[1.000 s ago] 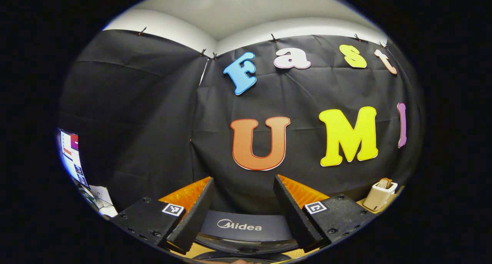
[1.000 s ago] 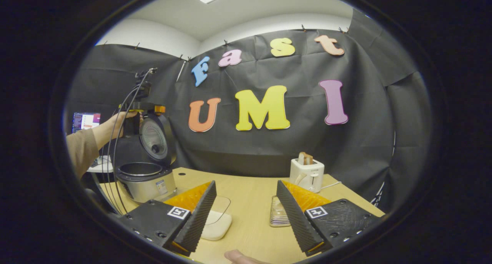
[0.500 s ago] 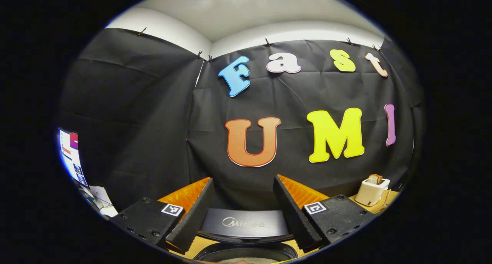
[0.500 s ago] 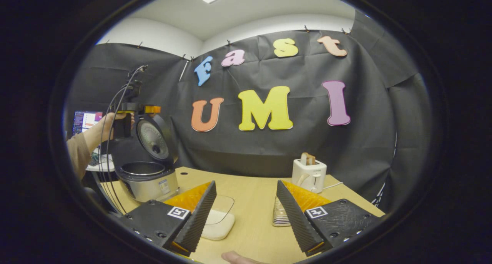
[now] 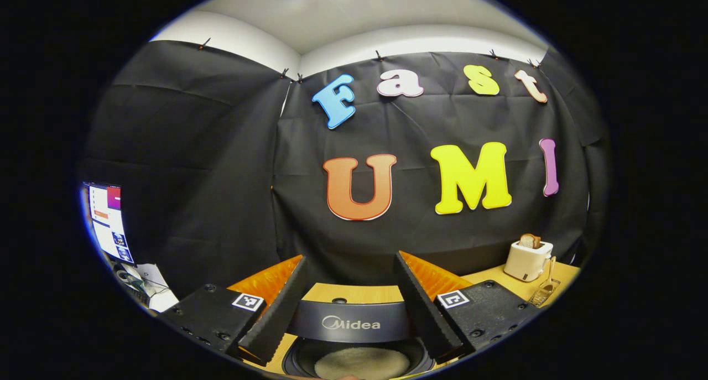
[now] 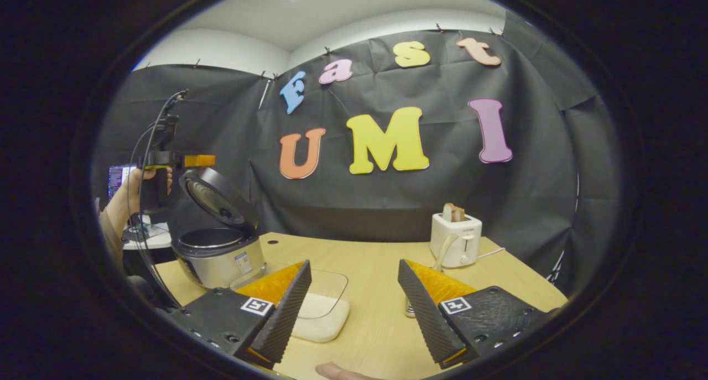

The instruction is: Close the left gripper, press the button to open the rice cooker; take a wooden spoon from the chopstick holder with the right hand, scoop a spoonful of rice and pour it into the rice cooker, then put the wooden spoon back into the chopstick holder.

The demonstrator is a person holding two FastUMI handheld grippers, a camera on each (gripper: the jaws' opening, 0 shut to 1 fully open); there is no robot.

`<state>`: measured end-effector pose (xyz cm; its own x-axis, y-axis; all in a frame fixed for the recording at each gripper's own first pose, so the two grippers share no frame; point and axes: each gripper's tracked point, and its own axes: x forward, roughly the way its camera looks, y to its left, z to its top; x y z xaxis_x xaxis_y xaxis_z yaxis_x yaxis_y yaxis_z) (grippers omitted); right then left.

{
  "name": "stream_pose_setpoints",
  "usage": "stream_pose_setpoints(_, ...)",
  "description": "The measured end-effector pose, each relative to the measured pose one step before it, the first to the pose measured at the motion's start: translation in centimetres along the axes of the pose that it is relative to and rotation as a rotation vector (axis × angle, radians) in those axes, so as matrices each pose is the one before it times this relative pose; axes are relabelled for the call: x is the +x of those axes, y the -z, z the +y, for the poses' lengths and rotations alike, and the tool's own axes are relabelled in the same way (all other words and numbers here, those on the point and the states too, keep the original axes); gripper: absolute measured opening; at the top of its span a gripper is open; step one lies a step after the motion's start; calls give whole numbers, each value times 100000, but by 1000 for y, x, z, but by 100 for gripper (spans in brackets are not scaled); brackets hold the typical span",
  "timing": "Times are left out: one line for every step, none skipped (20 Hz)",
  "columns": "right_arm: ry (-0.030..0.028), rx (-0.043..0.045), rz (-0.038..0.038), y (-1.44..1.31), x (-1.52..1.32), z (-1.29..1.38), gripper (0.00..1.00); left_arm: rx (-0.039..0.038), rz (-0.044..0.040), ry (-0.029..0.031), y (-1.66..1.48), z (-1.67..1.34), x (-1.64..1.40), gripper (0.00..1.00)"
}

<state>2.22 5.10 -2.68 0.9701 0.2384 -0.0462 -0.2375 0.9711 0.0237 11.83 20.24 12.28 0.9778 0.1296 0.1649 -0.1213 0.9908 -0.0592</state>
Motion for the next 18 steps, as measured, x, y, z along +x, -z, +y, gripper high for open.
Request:
stream_pose_setpoints(366, -137, 638, 168, 56, -145, 91, 105, 649, 679, 635, -82, -681, 97)
stream_pose_setpoints(322, 97, 225, 141, 46, -156, 91, -95, 1213, 354, 736, 35, -705, 97)
stream_pose_setpoints(323, 365, 33, -82, 144, -72, 91, -778, 1978, 8, 843, -25, -659, 92)
stream_pose_setpoints(365, 342, 116, 175, 53, -137, 92, -1087, 2633, -90, 965, 55, -664, 97)
stream_pose_setpoints(235, 310, 196, 50, 132, -108, 94, 210, 2026, 127, 814, -82, -537, 97)
stream_pose_setpoints(133, 247, 407, 144, 168, -9, 94, 927, 2122, 175, 857, 3, -549, 98)
stream_pose_setpoints(-113, 188, 627, 207, 121, 17, 94, 363, 1822, -48, 903, 64, -392, 97)
stream_pose_setpoints(-6, 148, 798, 268, 185, 59, 94, -263, 1828, -90, 758, 25, -376, 97)
stream_pose_setpoints(-62, 101, 847, 138, -200, 294, 94, 34, 1607, -24, 695, -9, -337, 97)
stream_pose_setpoints(-129, 122, 486, 174, 105, 67, 94, 412, 496, 129, 518, -27, -303, 98)
stream_pose_setpoints(-40, 125, 468, 63, 66, 77, 94, -166, 1218, -65, 626, -11, -165, 98)
stream_pose_setpoints(-245, -75, 373, 119, 72, 132, 94, -198, 1236, -185, 873, -67, -253, 97)
stream_pose_setpoints(-147, -166, 67, -9, -50, 64, 92, 880, 1056, 276, 882, -49, -183, 97)
stream_pose_setpoints(-127, -228, -132, -42, -39, 51, 92, 225, 1487, 474, 1012, -63, -270, 100)
stream_pose_setpoints(117, -243, -222, -24, 273, -341, 92, -589, 1760, 235, 1059, -18, -136, 97)
stream_pose_setpoints(835, -334, -214, 32, -11, -205, 92, -230, 1610, 251, 934, -66, -155, 97)
stream_pose_setpoints(862, -436, -205, -68, 45, -238, 91, 719, 895, 234, 705, -154, -54, 98)
stream_pose_setpoints(89, 124, 79, 31, 79, -15, 91, 1250, -529, 265, 280, 18, -45, 98)
